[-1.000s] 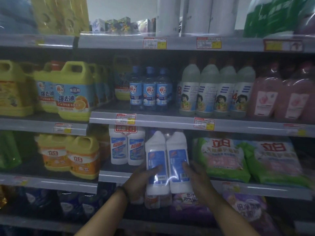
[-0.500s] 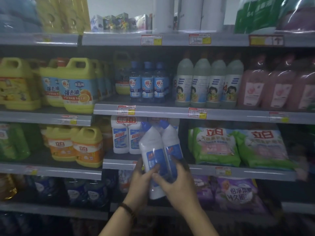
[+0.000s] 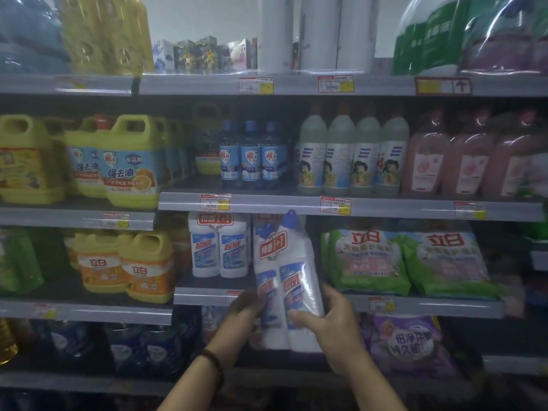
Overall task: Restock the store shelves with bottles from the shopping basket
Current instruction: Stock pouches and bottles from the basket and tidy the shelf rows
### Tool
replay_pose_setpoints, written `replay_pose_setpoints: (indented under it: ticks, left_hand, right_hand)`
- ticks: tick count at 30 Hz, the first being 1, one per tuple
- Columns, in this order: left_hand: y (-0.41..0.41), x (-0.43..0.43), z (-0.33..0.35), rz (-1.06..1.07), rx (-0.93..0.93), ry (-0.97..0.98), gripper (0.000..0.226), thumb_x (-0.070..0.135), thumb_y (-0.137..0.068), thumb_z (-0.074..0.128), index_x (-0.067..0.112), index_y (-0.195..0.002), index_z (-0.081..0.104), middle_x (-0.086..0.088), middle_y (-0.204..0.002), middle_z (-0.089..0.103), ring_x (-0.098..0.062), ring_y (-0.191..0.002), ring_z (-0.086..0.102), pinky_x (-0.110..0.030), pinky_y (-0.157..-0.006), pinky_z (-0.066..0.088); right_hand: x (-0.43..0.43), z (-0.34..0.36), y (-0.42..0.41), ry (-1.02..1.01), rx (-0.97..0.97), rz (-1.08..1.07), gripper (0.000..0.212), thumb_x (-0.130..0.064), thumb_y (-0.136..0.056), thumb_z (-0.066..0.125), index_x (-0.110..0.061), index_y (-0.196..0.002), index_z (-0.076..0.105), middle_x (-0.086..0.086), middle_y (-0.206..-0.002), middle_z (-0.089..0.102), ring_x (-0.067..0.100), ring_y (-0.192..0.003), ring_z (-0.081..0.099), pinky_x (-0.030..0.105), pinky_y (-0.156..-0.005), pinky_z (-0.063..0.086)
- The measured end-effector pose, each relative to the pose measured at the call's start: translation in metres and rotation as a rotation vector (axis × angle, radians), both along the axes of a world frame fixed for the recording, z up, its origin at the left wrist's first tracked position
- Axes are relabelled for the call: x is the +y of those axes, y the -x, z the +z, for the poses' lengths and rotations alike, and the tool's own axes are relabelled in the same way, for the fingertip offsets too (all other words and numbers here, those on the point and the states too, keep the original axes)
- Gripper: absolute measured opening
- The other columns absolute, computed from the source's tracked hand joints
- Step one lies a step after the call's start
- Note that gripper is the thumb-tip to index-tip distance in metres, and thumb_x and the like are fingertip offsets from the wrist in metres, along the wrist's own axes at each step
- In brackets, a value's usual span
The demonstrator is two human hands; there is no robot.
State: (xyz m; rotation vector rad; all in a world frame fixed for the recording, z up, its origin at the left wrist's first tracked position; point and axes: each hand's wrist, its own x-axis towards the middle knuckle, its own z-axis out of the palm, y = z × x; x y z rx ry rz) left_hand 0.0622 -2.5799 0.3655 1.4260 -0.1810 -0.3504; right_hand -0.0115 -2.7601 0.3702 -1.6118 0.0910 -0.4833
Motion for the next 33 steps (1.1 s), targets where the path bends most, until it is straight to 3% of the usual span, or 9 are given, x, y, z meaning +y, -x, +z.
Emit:
replay_pose_setpoints:
  ticks: [4, 11, 16, 19, 22, 24, 27, 30, 33]
  left_hand:
    - [-0.012, -0.003, -0.003, -0.105, 0.100, 0.147, 0.038, 0.021, -0.097, 0.067, 0.007, -0.132, 0.065, -0.020, -0.128, 0.075, -0.040, -0.117, 0.073, -0.059, -0.104, 0.056]
    - [-0.038, -0.005, -0.004, -0.060, -0.083, 0.077, 0.033, 0.011, -0.099, 0.070, 0.007, -0.132, 0.066, -0.019, -0.125, 0.076, -0.040, -0.114, 0.075, -0.067, -0.101, 0.056]
    - [-0.054, -0.013, -0.003, 0.015, -0.194, -0.061, 0.022, 0.017, -0.098, 0.075, 0.022, -0.119, 0.074, -0.002, -0.118, 0.081, -0.027, -0.109, 0.078, -0.060, -0.098, 0.060]
    - [-0.063, -0.016, 0.010, -0.010, -0.299, -0.120, 0.020, 0.038, -0.088, 0.080, 0.035, -0.108, 0.078, -0.002, -0.114, 0.081, -0.024, -0.104, 0.079, -0.054, -0.090, 0.065]
    - [-0.083, -0.019, 0.024, -0.021, -0.414, -0.217, 0.024, 0.052, -0.080, 0.078, 0.041, -0.102, 0.079, 0.002, -0.109, 0.082, -0.018, -0.099, 0.080, -0.050, -0.090, 0.065]
    - [-0.099, -0.023, 0.029, -0.009, -0.426, -0.259, 0.010, 0.037, -0.092, 0.077, 0.046, -0.097, 0.079, 0.012, -0.104, 0.082, -0.008, -0.095, 0.079, -0.044, -0.090, 0.064]
    - [-0.119, -0.033, 0.034, 0.021, -0.426, -0.308, 0.029, 0.009, -0.101, 0.068, 0.036, -0.092, 0.071, 0.030, -0.086, 0.077, 0.011, -0.080, 0.073, -0.020, -0.072, 0.060]
    - [-0.140, -0.042, 0.028, 0.057, -0.468, -0.345, 0.026, 0.006, -0.102, 0.065, 0.032, -0.099, 0.061, 0.015, -0.089, 0.075, 0.017, -0.073, 0.069, -0.008, -0.059, 0.053]
    - [-0.154, -0.044, 0.023, 0.125, -0.533, -0.386, 0.025, 0.016, -0.101, 0.069, 0.023, -0.124, 0.060, 0.008, -0.112, 0.070, 0.002, -0.094, 0.073, -0.008, -0.066, 0.053]
  right_hand:
    - [-0.009, -0.008, -0.007, -0.124, 0.010, 0.066, 0.049, 0.007, -0.078, 0.088, -0.009, -0.122, 0.074, 0.012, -0.109, 0.083, 0.034, -0.100, 0.081, 0.050, -0.085, 0.066]
    - [-0.030, -0.014, -0.027, -0.008, 0.048, 0.061, 0.044, 0.005, -0.085, 0.084, -0.019, -0.120, 0.076, -0.002, -0.108, 0.084, 0.018, -0.102, 0.080, 0.026, -0.078, 0.063]
    - [-0.040, -0.025, -0.048, 0.033, 0.070, 0.044, 0.041, 0.008, -0.091, 0.076, -0.015, -0.125, 0.071, -0.008, -0.109, 0.083, 0.010, -0.097, 0.079, 0.018, -0.073, 0.059]
    - [-0.047, -0.028, -0.067, 0.038, 0.078, 0.059, 0.038, 0.005, -0.093, 0.076, -0.012, -0.126, 0.069, -0.002, -0.113, 0.082, 0.018, -0.103, 0.079, 0.023, -0.076, 0.062]
    - [-0.059, -0.025, -0.098, 0.078, 0.066, 0.063, 0.038, 0.004, -0.095, 0.076, -0.007, -0.130, 0.066, 0.007, -0.120, 0.080, 0.023, -0.110, 0.078, 0.037, -0.090, 0.066]
    - [-0.066, -0.020, -0.122, 0.121, 0.073, 0.061, 0.038, 0.003, -0.094, 0.077, -0.005, -0.129, 0.065, 0.009, -0.119, 0.080, 0.025, -0.111, 0.078, 0.037, -0.090, 0.066]
    - [-0.072, -0.017, -0.151, 0.159, 0.095, 0.022, 0.040, 0.002, -0.090, 0.081, -0.005, -0.126, 0.065, 0.007, -0.117, 0.079, 0.025, -0.110, 0.077, 0.040, -0.090, 0.065]
    - [-0.074, -0.019, -0.172, 0.217, 0.120, 0.008, 0.041, -0.004, -0.090, 0.083, -0.008, -0.126, 0.064, 0.004, -0.116, 0.078, 0.023, -0.108, 0.077, 0.030, -0.080, 0.065]
    - [-0.076, -0.019, -0.181, 0.244, 0.086, -0.032, 0.043, -0.003, -0.090, 0.083, -0.005, -0.127, 0.060, 0.004, -0.116, 0.077, 0.020, -0.106, 0.076, 0.016, -0.071, 0.061]
